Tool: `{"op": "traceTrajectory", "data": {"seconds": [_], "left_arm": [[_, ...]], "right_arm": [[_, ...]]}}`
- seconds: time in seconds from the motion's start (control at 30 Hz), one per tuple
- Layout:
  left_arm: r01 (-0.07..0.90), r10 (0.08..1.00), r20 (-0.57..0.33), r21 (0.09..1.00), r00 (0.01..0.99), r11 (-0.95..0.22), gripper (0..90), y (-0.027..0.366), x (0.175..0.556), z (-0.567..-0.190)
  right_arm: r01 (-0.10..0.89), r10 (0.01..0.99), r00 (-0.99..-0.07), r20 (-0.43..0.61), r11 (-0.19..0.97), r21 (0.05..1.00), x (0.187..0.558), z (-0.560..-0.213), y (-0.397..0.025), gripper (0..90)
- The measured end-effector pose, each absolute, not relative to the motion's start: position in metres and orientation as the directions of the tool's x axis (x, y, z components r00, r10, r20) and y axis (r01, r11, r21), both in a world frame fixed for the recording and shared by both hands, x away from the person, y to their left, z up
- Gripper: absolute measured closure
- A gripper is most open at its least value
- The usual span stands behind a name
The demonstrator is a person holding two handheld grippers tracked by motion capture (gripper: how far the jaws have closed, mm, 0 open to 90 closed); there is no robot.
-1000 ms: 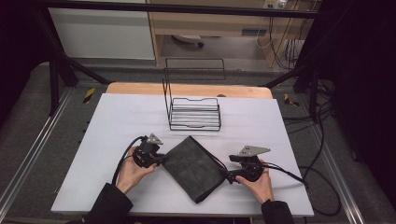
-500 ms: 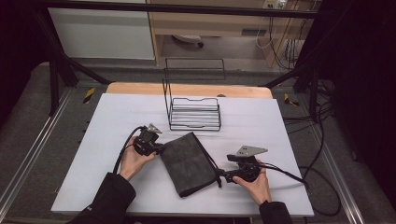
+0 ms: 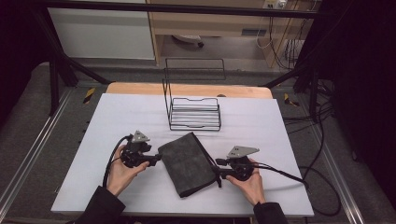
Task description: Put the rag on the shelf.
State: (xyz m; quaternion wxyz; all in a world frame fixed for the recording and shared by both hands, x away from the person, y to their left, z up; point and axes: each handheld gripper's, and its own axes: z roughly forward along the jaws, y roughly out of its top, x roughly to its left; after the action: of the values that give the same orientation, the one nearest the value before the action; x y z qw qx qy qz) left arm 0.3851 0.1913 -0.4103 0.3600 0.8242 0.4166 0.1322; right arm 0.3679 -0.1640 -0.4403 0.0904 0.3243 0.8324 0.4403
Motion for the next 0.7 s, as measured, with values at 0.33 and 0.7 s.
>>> {"op": "traceTrajectory", "data": {"seconds": [0.33,0.7], "left_arm": [[0.618,0.755,-0.159,0.69,0.636,-0.376,17.0,0.175,0.35,-0.414],[0.633,0.686,-0.217,0.638,0.695,-0.439,34.3,0.129,0.322,-0.431]], "right_arm": [[0.457,0.623,-0.772,0.125,0.408,0.791,0.369,-0.434,-0.16,87.8],[0.459,0.643,-0.76,0.088,0.437,0.773,0.37,-0.442,-0.161,71.3]]}}
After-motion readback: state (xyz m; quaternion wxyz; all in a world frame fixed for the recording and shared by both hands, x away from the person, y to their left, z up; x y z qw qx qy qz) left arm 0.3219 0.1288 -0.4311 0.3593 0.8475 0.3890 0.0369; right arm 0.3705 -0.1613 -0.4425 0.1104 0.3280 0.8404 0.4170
